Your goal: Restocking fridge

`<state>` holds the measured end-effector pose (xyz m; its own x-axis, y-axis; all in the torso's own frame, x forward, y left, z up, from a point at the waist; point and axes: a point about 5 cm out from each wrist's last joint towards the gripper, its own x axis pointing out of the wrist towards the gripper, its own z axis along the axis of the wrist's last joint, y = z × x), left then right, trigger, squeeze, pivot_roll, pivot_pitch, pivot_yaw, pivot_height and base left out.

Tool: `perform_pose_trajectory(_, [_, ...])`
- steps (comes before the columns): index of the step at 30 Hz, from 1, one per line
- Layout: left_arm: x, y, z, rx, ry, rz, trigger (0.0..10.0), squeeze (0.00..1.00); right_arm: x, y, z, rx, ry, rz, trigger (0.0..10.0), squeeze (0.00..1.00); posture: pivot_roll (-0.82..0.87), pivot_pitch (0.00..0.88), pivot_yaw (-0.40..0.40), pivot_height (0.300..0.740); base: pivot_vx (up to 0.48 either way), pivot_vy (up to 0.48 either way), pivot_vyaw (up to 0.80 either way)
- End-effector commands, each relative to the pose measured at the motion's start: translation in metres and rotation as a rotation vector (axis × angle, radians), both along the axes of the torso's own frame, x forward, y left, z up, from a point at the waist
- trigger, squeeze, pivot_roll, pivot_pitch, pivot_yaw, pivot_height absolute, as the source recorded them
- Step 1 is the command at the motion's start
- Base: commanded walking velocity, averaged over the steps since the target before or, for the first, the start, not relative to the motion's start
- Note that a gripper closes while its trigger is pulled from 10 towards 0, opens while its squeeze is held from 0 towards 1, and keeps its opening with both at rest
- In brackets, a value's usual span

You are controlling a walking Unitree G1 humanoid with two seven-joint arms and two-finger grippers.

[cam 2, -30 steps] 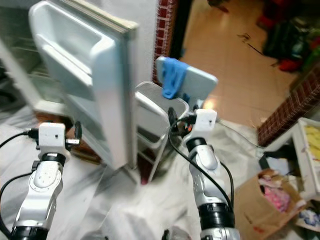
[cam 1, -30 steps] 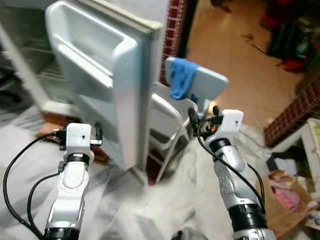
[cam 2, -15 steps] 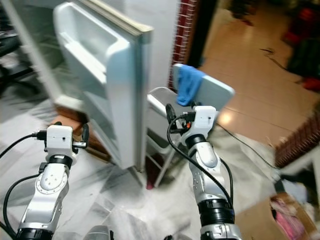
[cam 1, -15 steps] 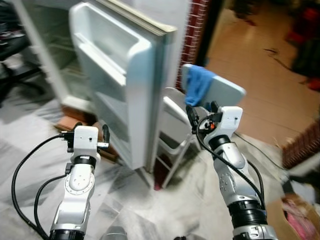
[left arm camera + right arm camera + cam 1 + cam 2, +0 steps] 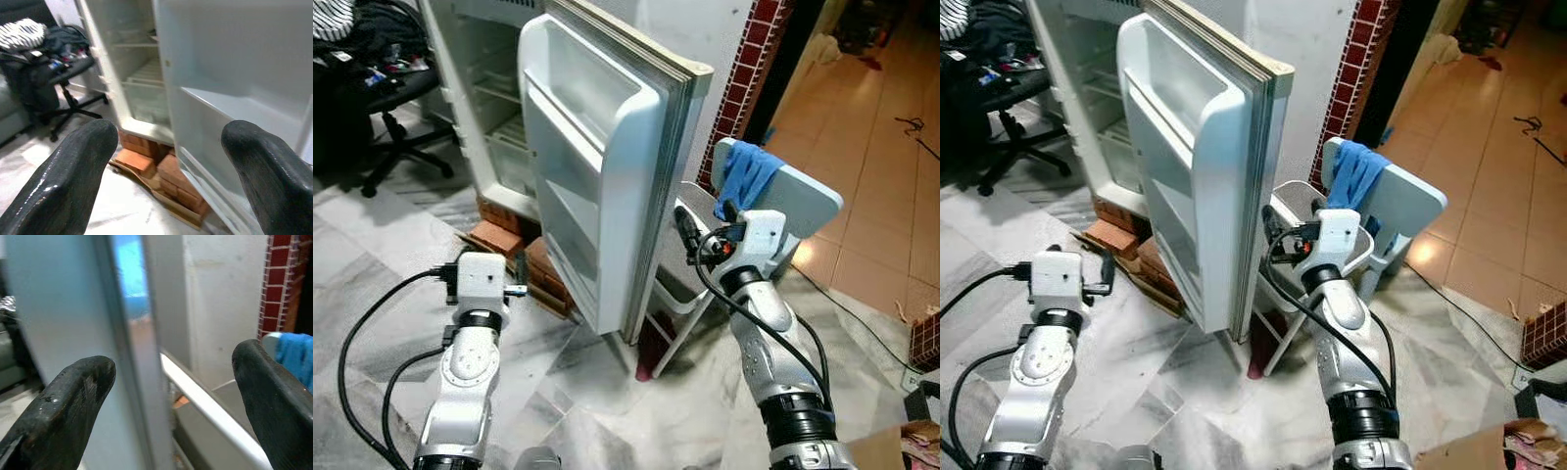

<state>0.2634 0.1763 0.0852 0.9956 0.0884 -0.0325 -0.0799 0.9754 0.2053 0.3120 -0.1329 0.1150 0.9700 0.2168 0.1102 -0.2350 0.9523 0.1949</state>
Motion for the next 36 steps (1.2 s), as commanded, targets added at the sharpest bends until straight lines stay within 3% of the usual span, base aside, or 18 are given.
perform_pose_trajectory(1, [-0.001,0.003,-0.001,0.007,0.01,0.013,10.0,0.0,0.003,-0.002,0.001,-0.007,-0.002,-0.009,10.0,0.0,0.12,0.049,-0.068,0.74,0.0,0.0,0.0])
perform_pose_trajectory(8, [-0.003,0.006,-0.005,0.005,0.036,0.032,10.0,0.0,0.019,0.005,0.009,0.02,-0.008,0.025,10.0,0.0,0.13,0.057,-0.07,0.74,0.0,0.0,0.0])
perform_pose_trajectory(15, [-0.005,0.004,-0.006,0.005,0.046,0.037,10.0,0.0,0.05,0.039,0.036,0.015,-0.047,0.093,10.0,0.0,0.15,0.065,-0.08,0.74,0.0,0.0,0.0])
perform_pose_trajectory(17, [-0.006,0.005,-0.006,0.006,0.047,0.042,10.0,0.0,0.054,0.048,0.042,0.01,-0.054,0.096,10.0,0.0,0.16,0.065,-0.086,0.74,0.0,0.0,0.0])
perform_pose_trajectory(22, [-0.007,0.006,-0.007,0.003,0.05,0.053,10.0,0.0,0.059,0.076,0.054,0.109,-0.048,0.196,10.0,0.0,0.16,0.063,-0.093,0.74,0.0,0.0,0.0])
perform_pose_trajectory(26, [-0.008,0.005,-0.007,0.0,0.05,0.053,10.0,0.0,0.041,0.107,0.068,0.293,-0.081,0.488,10.0,0.0,0.16,0.06,-0.095,0.74,0.0,0.0,0.0])
perform_pose_trajectory(27, [-0.008,0.004,-0.007,-0.006,0.048,0.048,10.0,0.0,0.024,0.119,0.079,0.417,-0.1,0.676,10.0,0.0,0.16,0.059,-0.095,0.74,0.0,0.0,0.0])
perform_pose_trajectory(29, [-0.008,0.003,-0.007,-0.008,0.048,0.044,10.0,0.0,0.003,0.123,0.091,0.493,-0.128,0.865,10.0,0.0,0.15,0.057,-0.096,0.74,0.0,0.0,0.0])
perform_pose_trajectory(30, [-0.008,0.002,-0.007,-0.009,0.048,0.042,10.0,0.0,-0.018,0.122,0.099,0.531,-0.145,1.024,10.0,0.0,0.15,0.056,-0.095,0.74,0.0,0.0,0.0])
perform_pose_trajectory(34, [-0.008,0.002,-0.008,-0.011,0.049,0.039,10.0,0.0,-0.031,0.113,0.089,0.468,-0.123,1.081,10.0,0.0,0.14,0.054,-0.094,0.74,0.0,0.0,0.0])
perform_pose_trajectory(36, [-0.007,0.001,-0.008,-0.012,0.049,0.034,10.0,0.0,-0.029,0.101,0.063,0.37,-0.057,0.996,10.0,0.0,0.14,0.054,-0.093,0.74,0.0,0.0,0.0])
